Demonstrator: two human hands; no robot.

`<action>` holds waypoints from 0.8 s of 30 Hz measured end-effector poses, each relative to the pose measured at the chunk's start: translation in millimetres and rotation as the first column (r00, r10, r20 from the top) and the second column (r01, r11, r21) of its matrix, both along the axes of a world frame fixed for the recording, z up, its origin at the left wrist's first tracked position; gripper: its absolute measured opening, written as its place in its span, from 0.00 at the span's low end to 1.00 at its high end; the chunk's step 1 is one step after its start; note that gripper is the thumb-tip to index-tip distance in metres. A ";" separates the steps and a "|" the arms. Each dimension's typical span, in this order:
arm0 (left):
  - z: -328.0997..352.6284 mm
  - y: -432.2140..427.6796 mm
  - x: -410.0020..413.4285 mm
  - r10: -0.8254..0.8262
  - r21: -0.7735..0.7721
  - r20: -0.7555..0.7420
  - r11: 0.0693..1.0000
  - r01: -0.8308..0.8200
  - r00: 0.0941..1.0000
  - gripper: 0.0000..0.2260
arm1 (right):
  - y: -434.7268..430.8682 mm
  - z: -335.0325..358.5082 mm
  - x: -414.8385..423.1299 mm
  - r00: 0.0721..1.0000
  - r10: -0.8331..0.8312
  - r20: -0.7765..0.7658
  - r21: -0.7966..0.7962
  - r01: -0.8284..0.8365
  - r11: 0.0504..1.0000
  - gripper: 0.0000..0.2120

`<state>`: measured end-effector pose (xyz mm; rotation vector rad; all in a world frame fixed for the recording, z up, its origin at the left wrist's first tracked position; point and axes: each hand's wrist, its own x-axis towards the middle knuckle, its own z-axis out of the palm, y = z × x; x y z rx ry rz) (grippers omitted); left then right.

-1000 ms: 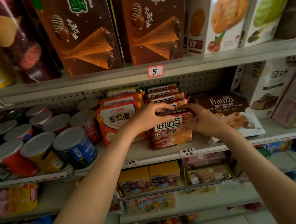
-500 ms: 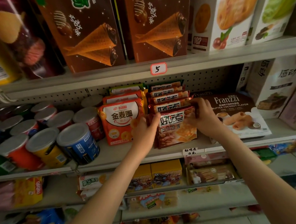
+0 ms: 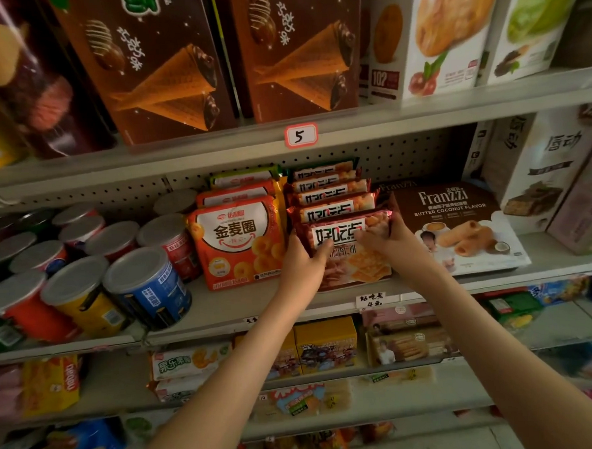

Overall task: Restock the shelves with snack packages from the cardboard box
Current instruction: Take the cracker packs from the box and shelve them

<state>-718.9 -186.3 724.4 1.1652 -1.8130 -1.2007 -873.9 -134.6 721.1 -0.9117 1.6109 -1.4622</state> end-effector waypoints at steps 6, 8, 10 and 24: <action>4.0 3.6 10.3 0.012 -0.069 -0.026 0.998 -0.014 1.000 0.18 | 3.8 1.2 20.9 0.817 -0.277 -0.506 -0.225 0.186 0.957 0.42; 4.7 6.6 18.0 0.035 -0.112 -0.065 0.993 -0.042 0.997 0.16 | 8.0 5.1 35.5 0.681 -0.370 -0.632 -0.377 0.147 0.915 0.37; 5.6 11.3 28.1 0.086 -0.158 -0.080 0.983 -0.098 0.993 0.16 | 11.4 12.7 54.4 0.632 -0.389 -0.671 -0.463 0.053 0.885 0.32; -75.1 59.2 223.6 0.478 -0.108 0.012 0.874 -0.474 0.879 0.11 | 4.3 -59.3 255.3 0.517 0.425 -0.743 -0.090 -0.706 0.702 0.17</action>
